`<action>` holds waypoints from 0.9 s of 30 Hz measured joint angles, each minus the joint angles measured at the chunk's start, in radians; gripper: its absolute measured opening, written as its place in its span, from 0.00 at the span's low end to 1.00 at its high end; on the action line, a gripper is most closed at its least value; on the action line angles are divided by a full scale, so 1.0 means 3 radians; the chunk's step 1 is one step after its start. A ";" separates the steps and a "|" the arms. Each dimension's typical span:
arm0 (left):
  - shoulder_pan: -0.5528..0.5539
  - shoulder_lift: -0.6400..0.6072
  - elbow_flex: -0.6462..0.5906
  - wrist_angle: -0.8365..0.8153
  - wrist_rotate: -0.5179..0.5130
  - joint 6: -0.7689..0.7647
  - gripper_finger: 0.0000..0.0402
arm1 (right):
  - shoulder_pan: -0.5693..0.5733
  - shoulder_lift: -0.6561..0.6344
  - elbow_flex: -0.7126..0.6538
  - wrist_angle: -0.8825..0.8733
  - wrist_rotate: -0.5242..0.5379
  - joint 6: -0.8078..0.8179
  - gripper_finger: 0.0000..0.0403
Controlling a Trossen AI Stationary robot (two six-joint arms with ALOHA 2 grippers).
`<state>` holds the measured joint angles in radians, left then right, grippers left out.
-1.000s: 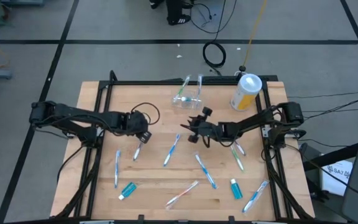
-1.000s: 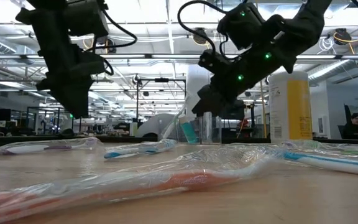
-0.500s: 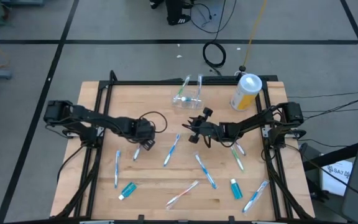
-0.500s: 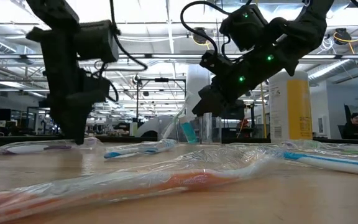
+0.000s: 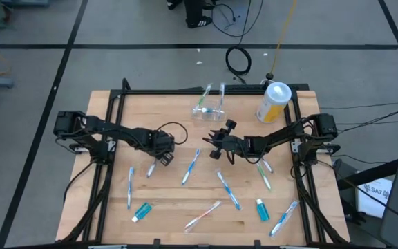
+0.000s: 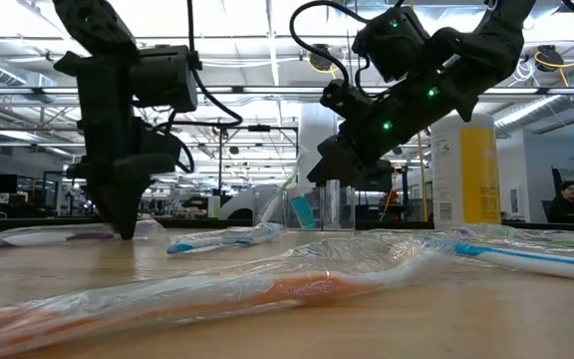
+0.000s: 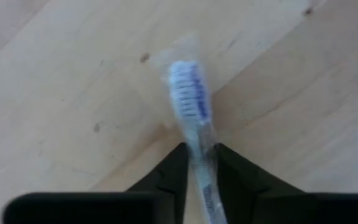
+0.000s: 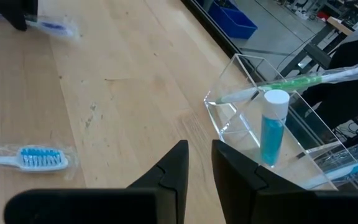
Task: Pick & Place toothbrushing station
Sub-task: Put the violet toothbrush into the transparent organizer
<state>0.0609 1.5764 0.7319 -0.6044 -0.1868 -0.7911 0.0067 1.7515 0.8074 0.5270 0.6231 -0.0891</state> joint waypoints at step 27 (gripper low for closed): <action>0.0323 -0.0881 -0.0011 0.2622 0.0131 0.1751 0.03 | 0.0000 0.0001 0.0003 0.0030 -0.0003 0.0710 0.15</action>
<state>0.1578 1.3122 0.7285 0.1821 -0.1474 -0.2658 0.0067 1.7519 0.8082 0.5360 0.6224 0.1241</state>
